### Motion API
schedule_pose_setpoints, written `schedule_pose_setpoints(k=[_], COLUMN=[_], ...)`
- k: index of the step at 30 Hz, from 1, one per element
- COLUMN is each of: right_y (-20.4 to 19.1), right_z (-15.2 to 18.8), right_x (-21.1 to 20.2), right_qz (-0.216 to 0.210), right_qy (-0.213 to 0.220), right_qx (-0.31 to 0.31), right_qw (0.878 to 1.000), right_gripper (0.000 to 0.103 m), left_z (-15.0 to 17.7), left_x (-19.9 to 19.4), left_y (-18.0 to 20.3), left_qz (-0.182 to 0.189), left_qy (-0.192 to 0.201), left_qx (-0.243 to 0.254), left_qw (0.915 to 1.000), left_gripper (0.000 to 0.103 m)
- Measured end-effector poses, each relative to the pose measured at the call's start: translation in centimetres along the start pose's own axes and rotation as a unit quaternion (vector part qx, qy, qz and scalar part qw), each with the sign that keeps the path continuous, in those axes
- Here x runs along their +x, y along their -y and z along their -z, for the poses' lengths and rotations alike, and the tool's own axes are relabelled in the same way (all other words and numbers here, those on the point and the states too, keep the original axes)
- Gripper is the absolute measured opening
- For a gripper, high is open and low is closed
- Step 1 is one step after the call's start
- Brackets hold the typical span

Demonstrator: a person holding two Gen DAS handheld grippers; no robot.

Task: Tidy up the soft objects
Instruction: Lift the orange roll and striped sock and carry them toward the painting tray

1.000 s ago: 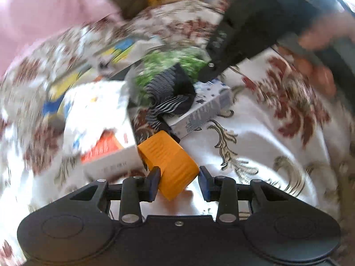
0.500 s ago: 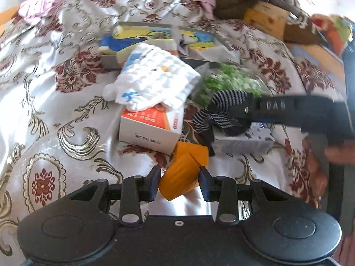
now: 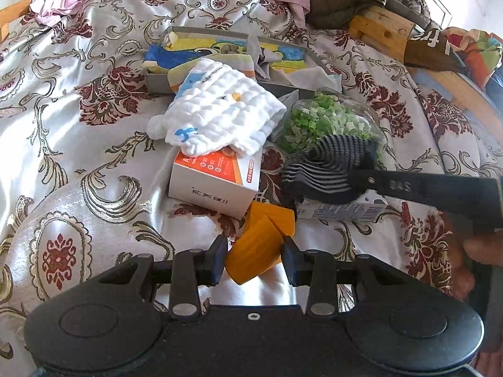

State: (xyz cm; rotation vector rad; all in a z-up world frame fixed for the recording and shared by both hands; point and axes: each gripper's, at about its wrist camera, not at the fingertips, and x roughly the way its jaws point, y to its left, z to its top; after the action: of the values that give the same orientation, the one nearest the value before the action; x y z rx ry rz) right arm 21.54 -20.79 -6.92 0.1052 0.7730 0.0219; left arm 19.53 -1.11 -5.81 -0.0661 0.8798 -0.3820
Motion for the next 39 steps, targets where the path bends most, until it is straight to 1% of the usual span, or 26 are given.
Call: schedule_pose_setpoints(k=[3, 5, 8, 11, 13, 15, 18, 19, 21, 24, 26, 28, 29, 31, 32, 33, 34, 37, 39], right_y=[0.5, 0.9, 1.1, 1.1, 1.0, 0.7, -0.1, -0.4, -1.0, -1.6, -1.9, -2.2, -2.4, -2.8, -3.0, -3.1, -3.2, -3.3, -3.2], right_z=[0.3, 0.2, 0.0, -0.2, -0.3, -0.3, -0.3, -0.3, -0.2, 0.0, 0.1, 0.3, 0.5, 0.7, 0.8, 0.8, 0.9, 0.9, 0.8], right_x=[-0.4, -0.3, -0.1, 0.3, 0.6, 0.8, 0.9, 1.1, 1.3, 1.9, 2.1, 2.3, 2.4, 2.3, 2.3, 2.3, 2.2, 1.9, 1.5], right_qz=[0.017, 0.014, -0.002, -0.024, -0.032, -0.037, -0.042, -0.036, -0.030, -0.018, -0.006, 0.005, 0.011, 0.009, 0.007, 0.005, 0.005, 0.005, 0.003], right_qy=[0.000, 0.003, 0.012, 0.017, 0.017, 0.020, 0.025, 0.029, 0.028, 0.025, 0.022, 0.020, 0.022, 0.022, 0.022, 0.023, 0.025, 0.033, 0.045], right_qx=[0.002, 0.011, 0.021, 0.026, 0.025, 0.021, 0.007, 0.002, -0.016, -0.037, -0.049, -0.064, -0.074, -0.087, -0.092, -0.098, -0.102, -0.105, -0.104], right_qw=[1.000, 1.000, 1.000, 0.999, 0.999, 0.999, 0.999, 0.999, 0.999, 0.999, 0.999, 0.998, 0.997, 0.996, 0.995, 0.995, 0.994, 0.994, 0.994], right_gripper=[0.003, 0.003, 0.005, 0.016, 0.035, 0.045, 0.055, 0.057, 0.057, 0.057, 0.052, 0.037, 0.035, 0.022, 0.019, 0.013, 0.010, 0.006, 0.006], left_z=[0.0, 0.0, -0.1, -0.3, -0.2, -0.2, -0.1, -0.1, -0.1, 0.0, 0.0, -0.1, -0.1, 0.0, 0.0, 0.0, 0.0, -0.2, -0.4], left_x=[-0.1, -0.1, 0.1, 0.4, 0.7, 0.9, 1.3, 1.4, 1.8, 2.4, 2.6, 2.6, 2.5, 2.4, 2.4, 2.4, 2.4, 2.1, 1.7], left_y=[0.0, 0.0, -0.3, -0.6, -0.5, -0.3, -0.1, -0.1, -0.1, 0.1, 0.2, 0.4, 0.6, 1.0, 1.1, 1.2, 1.3, 1.3, 1.4], left_qz=[-0.002, -0.005, -0.007, -0.004, -0.004, -0.004, -0.005, -0.003, -0.003, -0.018, -0.020, -0.019, -0.019, -0.024, -0.025, -0.026, -0.027, -0.027, -0.025], left_qy=[0.002, 0.003, 0.002, -0.002, -0.004, -0.005, -0.006, -0.008, -0.012, -0.017, -0.015, -0.011, -0.009, -0.004, -0.003, -0.002, -0.001, 0.007, 0.019], left_qx=[-0.001, -0.004, -0.011, -0.018, -0.016, -0.009, 0.000, 0.000, 0.003, 0.018, 0.023, 0.027, 0.033, 0.048, 0.054, 0.058, 0.059, 0.059, 0.057], left_qw=[1.0000, 1.0000, 0.9999, 0.9998, 0.9999, 0.9999, 1.0000, 1.0000, 0.9999, 0.9995, 0.9994, 0.9994, 0.9992, 0.9985, 0.9982, 0.9980, 0.9979, 0.9979, 0.9979], left_gripper=[0.039, 0.039, 0.039, 0.040, 0.040, 0.042, 0.045, 0.047, 0.049, 0.048, 0.046, 0.042, 0.042, 0.041, 0.041, 0.041, 0.041, 0.041, 0.041])
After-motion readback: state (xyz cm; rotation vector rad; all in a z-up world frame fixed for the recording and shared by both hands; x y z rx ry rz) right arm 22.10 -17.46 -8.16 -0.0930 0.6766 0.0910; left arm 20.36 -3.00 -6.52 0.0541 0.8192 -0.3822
